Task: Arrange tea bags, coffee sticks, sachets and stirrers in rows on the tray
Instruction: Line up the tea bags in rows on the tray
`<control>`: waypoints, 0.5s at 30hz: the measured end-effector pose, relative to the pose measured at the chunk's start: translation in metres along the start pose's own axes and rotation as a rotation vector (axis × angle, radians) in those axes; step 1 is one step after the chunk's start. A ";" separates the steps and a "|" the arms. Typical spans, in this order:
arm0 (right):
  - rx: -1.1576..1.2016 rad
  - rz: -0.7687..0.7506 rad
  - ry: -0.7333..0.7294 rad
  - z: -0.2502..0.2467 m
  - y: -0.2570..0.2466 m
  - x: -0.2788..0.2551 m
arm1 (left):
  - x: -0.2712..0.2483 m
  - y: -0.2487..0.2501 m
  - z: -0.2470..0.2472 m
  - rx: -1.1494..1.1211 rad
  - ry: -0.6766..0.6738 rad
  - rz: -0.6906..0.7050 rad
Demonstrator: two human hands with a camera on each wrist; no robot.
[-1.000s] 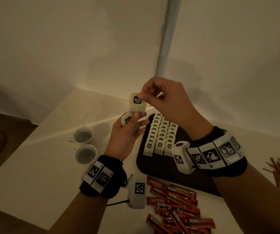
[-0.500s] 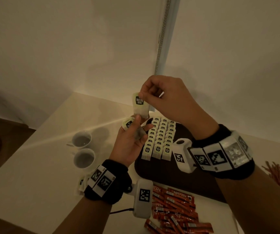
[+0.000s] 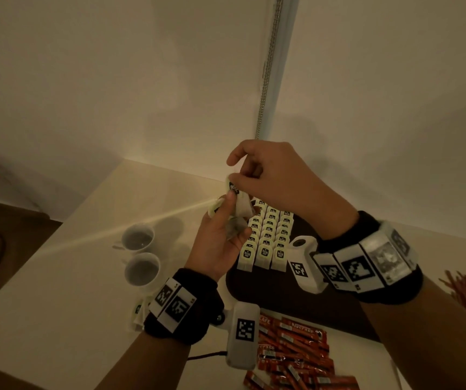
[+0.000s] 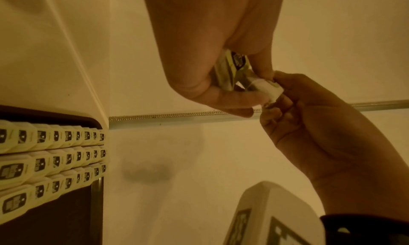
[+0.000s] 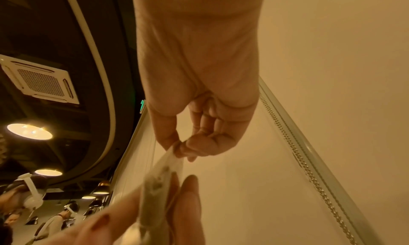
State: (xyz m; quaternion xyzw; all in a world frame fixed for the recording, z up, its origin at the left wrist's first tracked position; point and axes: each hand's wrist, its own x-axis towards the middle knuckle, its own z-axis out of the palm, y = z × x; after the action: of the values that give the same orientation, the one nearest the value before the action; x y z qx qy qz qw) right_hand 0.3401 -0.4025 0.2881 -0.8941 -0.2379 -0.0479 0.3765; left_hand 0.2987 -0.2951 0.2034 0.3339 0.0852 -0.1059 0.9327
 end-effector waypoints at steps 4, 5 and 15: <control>-0.037 -0.043 0.028 -0.002 -0.002 0.002 | -0.001 -0.002 -0.001 -0.052 -0.009 -0.036; -0.040 -0.046 0.032 -0.002 -0.002 0.002 | 0.000 -0.003 -0.002 -0.032 -0.016 -0.023; 0.163 0.003 0.103 -0.005 0.012 -0.006 | -0.001 0.001 -0.008 0.052 -0.052 0.062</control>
State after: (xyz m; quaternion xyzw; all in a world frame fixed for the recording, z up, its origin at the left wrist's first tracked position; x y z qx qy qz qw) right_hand 0.3410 -0.4158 0.2818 -0.8573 -0.2198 -0.0737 0.4597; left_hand 0.2971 -0.2894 0.1983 0.3575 0.0477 -0.0875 0.9286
